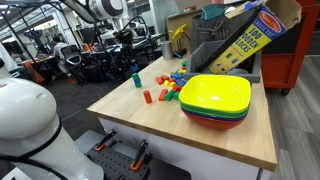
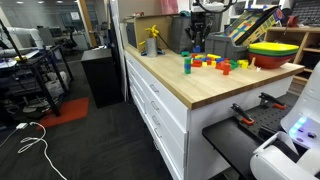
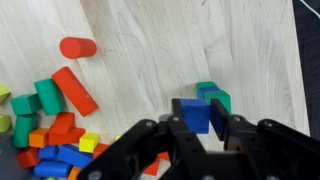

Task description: Pick up a blue block and stack it on the stack on the left of the table

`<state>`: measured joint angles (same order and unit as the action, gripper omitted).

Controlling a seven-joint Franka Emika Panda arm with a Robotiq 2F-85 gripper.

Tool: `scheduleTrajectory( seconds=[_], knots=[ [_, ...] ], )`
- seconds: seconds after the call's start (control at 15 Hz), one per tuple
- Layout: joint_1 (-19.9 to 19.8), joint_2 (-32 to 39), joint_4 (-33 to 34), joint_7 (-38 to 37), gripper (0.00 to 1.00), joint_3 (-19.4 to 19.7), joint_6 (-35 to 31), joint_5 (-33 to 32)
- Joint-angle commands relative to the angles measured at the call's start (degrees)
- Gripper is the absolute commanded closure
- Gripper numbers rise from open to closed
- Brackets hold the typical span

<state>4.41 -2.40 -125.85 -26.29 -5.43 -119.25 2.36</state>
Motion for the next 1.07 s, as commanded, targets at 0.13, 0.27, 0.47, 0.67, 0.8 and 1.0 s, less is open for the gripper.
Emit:
scheduleTrajectory(
  seconds=[0.13, 0.27, 0.47, 0.67, 0.8, 1.0],
  knots=[
    [0.77, 0.01, 1.26, -1.20, 0.92, -0.66, 1.50, -0.31],
    [0.92, 0.72, 1.81, -1.31, 0.92, -0.83, 1.37, -0.49],
    [1.02, 1.79, 2.68, -1.56, 0.92, -1.10, 1.37, -0.33],
    [1.27, 2.92, 3.44, -1.76, 0.92, -1.29, 1.23, -0.06],
    [1.45, 3.78, 4.08, -1.61, 0.92, -1.34, 1.13, 0.31],
    [1.91, 5.03, 5.15, -1.52, 0.92, -1.33, 1.11, 0.79]
  ],
)
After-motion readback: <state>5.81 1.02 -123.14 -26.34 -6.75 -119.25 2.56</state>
